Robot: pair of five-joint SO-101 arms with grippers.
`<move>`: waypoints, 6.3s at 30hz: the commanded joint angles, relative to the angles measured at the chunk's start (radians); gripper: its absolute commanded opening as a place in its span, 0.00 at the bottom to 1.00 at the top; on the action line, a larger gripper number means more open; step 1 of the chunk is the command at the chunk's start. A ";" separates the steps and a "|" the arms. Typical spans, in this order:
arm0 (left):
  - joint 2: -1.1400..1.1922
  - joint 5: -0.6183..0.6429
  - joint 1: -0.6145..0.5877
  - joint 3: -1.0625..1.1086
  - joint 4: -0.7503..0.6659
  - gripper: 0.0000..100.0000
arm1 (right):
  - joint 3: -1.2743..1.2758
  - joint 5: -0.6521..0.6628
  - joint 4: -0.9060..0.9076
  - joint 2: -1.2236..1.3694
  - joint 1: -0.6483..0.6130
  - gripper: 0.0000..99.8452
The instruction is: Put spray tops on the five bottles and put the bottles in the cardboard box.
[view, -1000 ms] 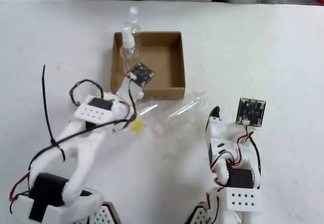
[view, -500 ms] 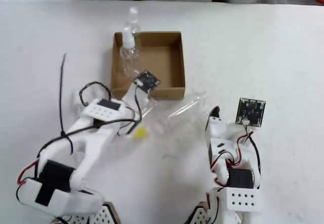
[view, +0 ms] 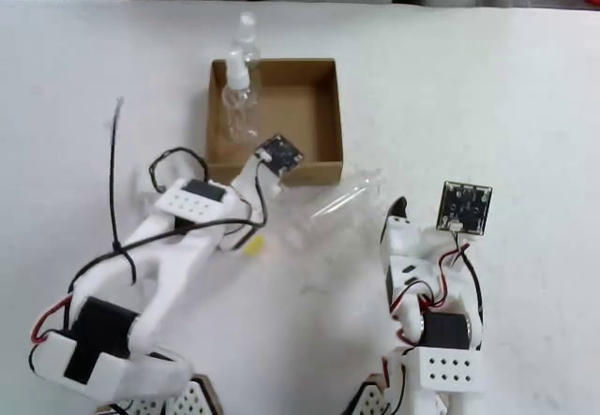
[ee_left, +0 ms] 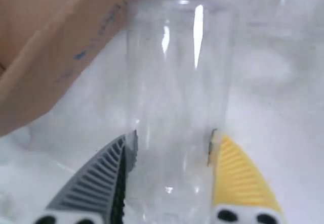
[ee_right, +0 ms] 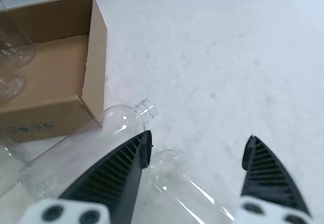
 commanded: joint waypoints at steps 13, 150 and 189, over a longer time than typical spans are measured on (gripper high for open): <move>-0.472 -0.265 -0.401 -0.035 0.255 0.02 | -0.008 0.012 -0.005 -0.013 0.002 0.27; -0.406 -0.956 -0.621 -0.146 0.384 0.03 | 0.003 0.054 -0.005 -0.013 0.004 0.27; 0.058 -1.003 -0.575 -0.387 0.258 0.27 | 0.028 0.118 -0.005 -0.013 -0.030 0.27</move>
